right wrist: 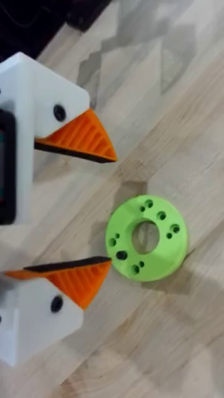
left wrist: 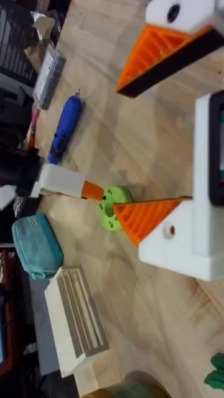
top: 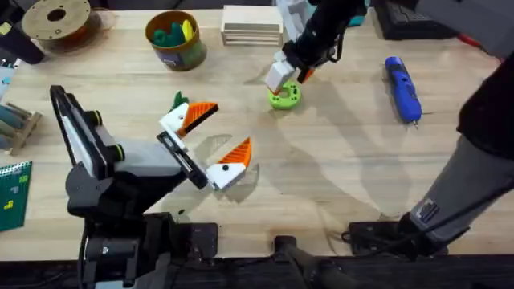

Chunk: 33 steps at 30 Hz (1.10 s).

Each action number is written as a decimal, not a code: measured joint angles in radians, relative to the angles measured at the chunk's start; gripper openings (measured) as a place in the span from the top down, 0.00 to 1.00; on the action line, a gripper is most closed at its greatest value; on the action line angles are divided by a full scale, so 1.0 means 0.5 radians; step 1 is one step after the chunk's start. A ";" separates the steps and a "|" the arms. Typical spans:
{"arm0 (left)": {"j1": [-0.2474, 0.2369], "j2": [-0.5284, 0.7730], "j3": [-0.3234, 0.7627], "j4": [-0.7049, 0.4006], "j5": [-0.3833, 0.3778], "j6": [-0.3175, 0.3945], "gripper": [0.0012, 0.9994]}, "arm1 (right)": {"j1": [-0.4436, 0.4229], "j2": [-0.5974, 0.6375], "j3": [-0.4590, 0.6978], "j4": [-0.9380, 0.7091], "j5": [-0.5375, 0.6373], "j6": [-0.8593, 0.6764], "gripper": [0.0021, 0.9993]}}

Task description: Pick up the gripper from the table and insert it into the empty holder that is missing its gripper. Then pick up a screw, insert it into the mounting hole, and use the screwdriver to tighten it. Finally, clean up the table by picking up the vegetable and placing it into the bucket.

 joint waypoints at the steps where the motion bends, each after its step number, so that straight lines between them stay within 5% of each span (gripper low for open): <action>1: 0.000 0.000 0.000 0.000 0.000 0.000 0.00 | -0.002 -0.017 -0.049 0.048 0.002 0.000 0.18; 9: 0.000 -0.001 0.000 0.000 0.000 0.000 0.00 | -0.009 -0.291 -0.492 0.369 0.054 0.007 0.17; 18: 0.000 0.000 0.000 0.000 0.000 0.000 0.00 | 0.052 -0.297 -0.551 0.654 0.296 0.022 0.17; 33: 0.000 0.000 0.000 0.000 0.000 0.000 0.00 | 0.068 -0.294 -0.740 0.840 0.353 0.090 0.17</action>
